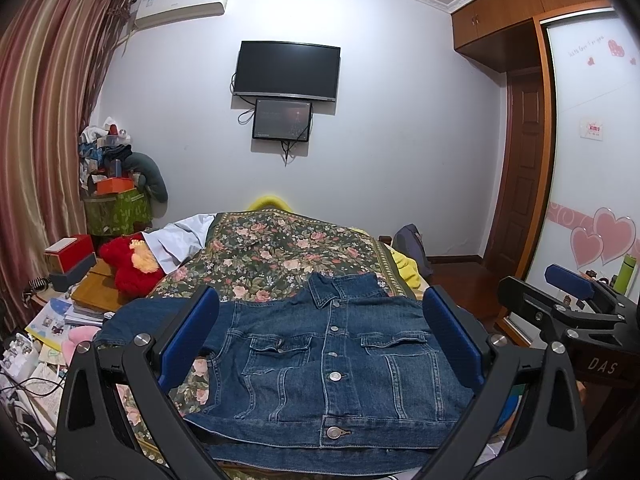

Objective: Fold large clothes

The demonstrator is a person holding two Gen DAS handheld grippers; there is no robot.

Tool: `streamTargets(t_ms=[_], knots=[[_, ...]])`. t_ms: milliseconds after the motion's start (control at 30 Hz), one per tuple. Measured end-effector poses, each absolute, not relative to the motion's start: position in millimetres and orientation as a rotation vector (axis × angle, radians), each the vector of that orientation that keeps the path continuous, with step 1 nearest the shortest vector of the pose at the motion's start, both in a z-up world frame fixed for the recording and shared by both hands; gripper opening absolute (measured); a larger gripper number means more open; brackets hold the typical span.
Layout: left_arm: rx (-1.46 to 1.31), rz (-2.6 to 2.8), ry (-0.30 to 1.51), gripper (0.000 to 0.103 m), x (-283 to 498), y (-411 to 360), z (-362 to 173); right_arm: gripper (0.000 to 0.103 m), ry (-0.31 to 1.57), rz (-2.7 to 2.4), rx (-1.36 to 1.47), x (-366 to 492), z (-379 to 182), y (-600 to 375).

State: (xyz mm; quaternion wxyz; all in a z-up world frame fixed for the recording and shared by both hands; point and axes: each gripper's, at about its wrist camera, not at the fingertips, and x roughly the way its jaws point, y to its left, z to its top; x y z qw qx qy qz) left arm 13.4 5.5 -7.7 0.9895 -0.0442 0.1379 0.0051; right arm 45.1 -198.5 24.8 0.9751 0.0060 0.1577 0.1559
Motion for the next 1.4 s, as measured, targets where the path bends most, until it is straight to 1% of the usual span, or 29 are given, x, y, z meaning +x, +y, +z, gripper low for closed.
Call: streamTargets(t_ms=[833,967,1100,1233,1400], knots=[[-0.093,0.022,0.281,0.103,21,10,-13,0.103,0.333,0.312,0.014,50,22,-200],[-0.094,0.032,0.289,0.103,36,18,-16,0.103,0.344,0.314,0.015,73,12,-205],[-0.113,0.064,0.309,0.103,60,33,-19,0.103,0.351,0.313,0.007,95,15,-197],[-0.133,0.139,0.34,0.103,94,61,-25,0.103,0.379,0.322,0.0,132,13,-190],[-0.156,0.21,0.44,0.103,151,110,-45,0.103,0.441,0.322,-0.01,193,4,-179]])
